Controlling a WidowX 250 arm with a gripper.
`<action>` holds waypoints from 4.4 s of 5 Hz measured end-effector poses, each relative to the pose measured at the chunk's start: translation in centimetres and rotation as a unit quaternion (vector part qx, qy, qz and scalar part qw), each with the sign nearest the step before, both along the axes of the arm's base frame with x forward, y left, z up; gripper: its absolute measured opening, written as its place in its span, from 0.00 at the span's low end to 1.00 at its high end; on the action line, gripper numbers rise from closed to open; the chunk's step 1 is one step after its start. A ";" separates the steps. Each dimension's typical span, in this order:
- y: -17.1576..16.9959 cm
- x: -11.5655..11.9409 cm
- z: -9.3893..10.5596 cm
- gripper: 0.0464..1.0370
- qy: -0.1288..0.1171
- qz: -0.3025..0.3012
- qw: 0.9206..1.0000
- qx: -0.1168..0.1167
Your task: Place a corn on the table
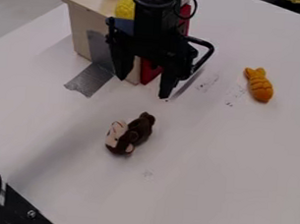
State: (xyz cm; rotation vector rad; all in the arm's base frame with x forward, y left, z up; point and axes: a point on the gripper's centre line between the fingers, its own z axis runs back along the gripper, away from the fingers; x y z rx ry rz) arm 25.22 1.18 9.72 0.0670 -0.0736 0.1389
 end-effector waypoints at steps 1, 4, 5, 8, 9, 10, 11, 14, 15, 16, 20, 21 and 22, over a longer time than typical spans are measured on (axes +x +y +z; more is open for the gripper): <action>0.0 -0.3 -0.6 0.96 0.013 0.000 1.000 -0.001; 4.2 3.4 3.9 0.96 -0.027 0.040 0.999 -0.003; 6.0 5.0 5.4 0.96 -0.036 0.047 0.998 0.003; 11.2 8.5 1.6 0.96 0.017 0.090 0.996 -0.010; 11.2 9.0 0.8 0.91 0.020 0.094 0.995 -0.029; 10.6 9.2 0.6 0.64 0.015 0.090 0.995 -0.039; 9.2 8.6 0.7 0.58 0.011 0.078 0.996 -0.041; -3.9 3.9 -3.3 0.58 0.066 0.001 0.998 -0.009; -6.9 0.9 -6.2 0.58 0.082 0.001 0.996 -0.016; -9.1 -1.7 -10.0 0.58 0.102 -0.004 0.995 -0.022; -9.6 -4.5 -7.3 0.96 0.001 -0.025 1.000 -0.004; -9.5 -4.6 -4.0 0.96 -0.026 -0.020 0.999 -0.006; -9.5 -5.0 -1.8 0.96 -0.027 -0.015 0.999 -0.015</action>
